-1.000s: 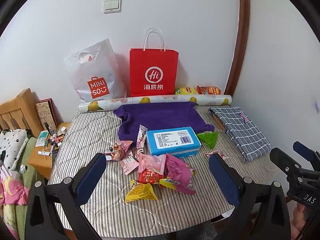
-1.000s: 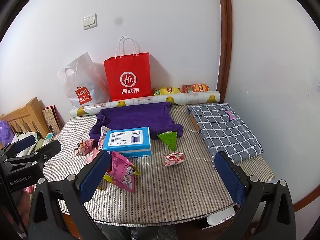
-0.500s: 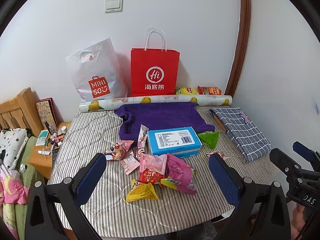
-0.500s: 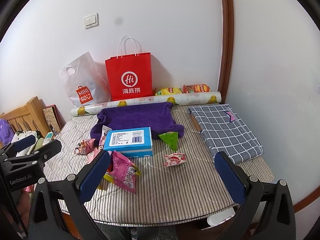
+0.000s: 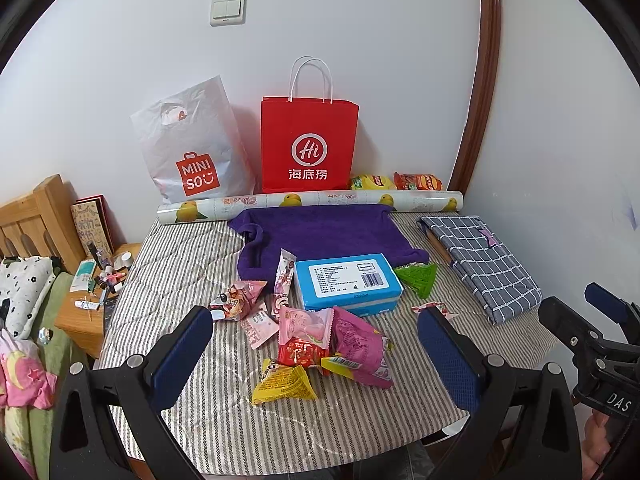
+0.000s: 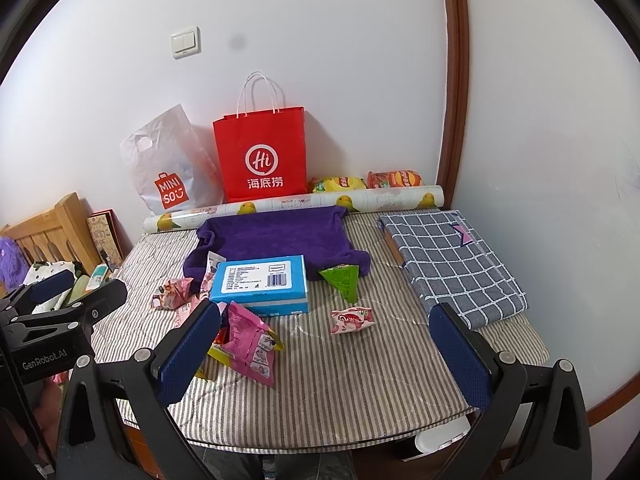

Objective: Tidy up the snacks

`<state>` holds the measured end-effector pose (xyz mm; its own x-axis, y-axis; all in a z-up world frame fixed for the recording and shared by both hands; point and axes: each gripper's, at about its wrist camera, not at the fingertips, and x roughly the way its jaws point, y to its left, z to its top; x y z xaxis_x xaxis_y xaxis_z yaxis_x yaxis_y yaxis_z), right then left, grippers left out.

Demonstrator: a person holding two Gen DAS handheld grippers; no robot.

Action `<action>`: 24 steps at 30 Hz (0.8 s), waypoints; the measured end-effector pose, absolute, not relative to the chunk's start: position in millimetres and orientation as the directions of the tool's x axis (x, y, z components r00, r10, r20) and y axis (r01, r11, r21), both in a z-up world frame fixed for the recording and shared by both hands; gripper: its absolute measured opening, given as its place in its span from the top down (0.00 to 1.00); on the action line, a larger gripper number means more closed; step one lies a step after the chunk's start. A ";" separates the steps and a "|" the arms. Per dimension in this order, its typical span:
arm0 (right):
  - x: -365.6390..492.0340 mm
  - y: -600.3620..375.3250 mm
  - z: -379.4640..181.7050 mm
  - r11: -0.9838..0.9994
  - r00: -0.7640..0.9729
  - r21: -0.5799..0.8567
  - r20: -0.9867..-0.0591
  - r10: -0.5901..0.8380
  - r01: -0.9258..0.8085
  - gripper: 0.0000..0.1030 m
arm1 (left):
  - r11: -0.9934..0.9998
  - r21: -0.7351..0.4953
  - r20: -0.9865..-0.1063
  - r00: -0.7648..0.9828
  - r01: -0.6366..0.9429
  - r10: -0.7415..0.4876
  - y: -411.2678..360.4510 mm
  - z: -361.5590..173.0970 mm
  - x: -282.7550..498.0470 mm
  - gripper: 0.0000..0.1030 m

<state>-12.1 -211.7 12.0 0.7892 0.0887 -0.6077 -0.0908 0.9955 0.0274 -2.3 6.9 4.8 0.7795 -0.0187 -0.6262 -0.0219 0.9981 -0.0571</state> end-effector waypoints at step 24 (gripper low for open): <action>42.3 -227.6 -56.6 0.996 0.702 0.069 -0.706 0.090 -0.058 0.01 | 0.994 -0.074 -0.746 0.666 -0.075 -0.005 37.6 -72.9 38.5 0.01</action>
<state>42.3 -227.6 -56.6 0.7022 0.0897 -0.7063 -0.0576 0.9959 0.0691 38.5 37.6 -72.9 0.6663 -0.0054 -0.7456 -0.0747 0.9945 -0.0739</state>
